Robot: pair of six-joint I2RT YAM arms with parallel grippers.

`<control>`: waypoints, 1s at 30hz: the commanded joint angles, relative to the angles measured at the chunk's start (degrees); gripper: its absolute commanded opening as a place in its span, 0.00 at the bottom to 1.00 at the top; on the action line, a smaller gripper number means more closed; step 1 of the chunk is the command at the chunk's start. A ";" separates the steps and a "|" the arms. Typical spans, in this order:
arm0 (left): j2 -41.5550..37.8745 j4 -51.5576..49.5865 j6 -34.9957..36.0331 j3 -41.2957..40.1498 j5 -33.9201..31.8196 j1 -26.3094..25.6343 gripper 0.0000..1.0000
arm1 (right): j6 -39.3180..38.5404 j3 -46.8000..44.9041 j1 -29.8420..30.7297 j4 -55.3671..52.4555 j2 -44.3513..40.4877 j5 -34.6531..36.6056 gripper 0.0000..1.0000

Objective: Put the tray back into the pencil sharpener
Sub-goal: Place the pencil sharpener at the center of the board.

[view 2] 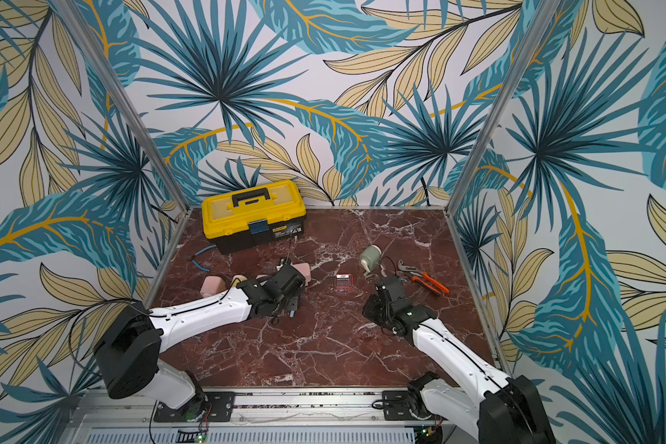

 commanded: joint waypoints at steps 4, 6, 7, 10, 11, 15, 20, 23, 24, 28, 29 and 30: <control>3.32 -3.77 -1.63 4.19 -4.39 0.56 0.21 | -0.21 -0.30 0.06 -1.30 -0.65 1.09 0.29; 3.85 -4.22 -1.55 4.74 -5.39 0.64 0.21 | -0.11 -0.39 0.07 -1.46 -0.99 1.27 0.30; 4.04 -4.32 -1.56 4.77 -5.58 0.69 0.21 | -0.01 -0.41 0.13 -1.61 -1.14 1.34 0.30; 4.67 -4.50 -1.64 4.68 -5.72 0.81 0.22 | 0.13 -0.50 0.08 -1.65 -1.24 1.36 0.29; 4.88 -4.50 -1.72 4.67 -5.64 0.86 0.22 | 0.14 -0.52 0.12 -1.67 -1.25 1.36 0.30; 5.69 -4.50 -2.39 4.43 -5.46 1.05 0.28 | 0.16 -0.52 0.09 -1.67 -1.26 1.25 0.30; 7.16 -4.46 -1.92 5.09 -5.55 1.07 0.42 | 0.16 -0.50 0.11 -1.79 -1.20 1.19 0.30; 7.54 -4.43 -1.81 5.17 -5.59 1.08 0.53 | 0.24 -0.52 0.13 -2.13 -1.38 1.26 0.31; 7.59 -4.42 -1.73 5.13 -5.47 1.06 0.56 | 0.23 -0.54 0.12 -2.32 -1.47 1.27 0.31; 7.86 -4.41 -1.34 5.38 -4.28 1.08 0.70 | 0.12 -0.68 0.09 -2.76 -1.98 1.62 0.33; 7.83 -4.41 -1.20 5.46 -4.07 1.04 0.73 | 0.14 -0.67 0.13 -2.81 -2.07 1.71 0.33; 7.82 -4.41 -1.20 5.46 -3.92 1.08 0.75 | 0.15 -0.68 0.13 -2.89 -2.06 1.71 0.33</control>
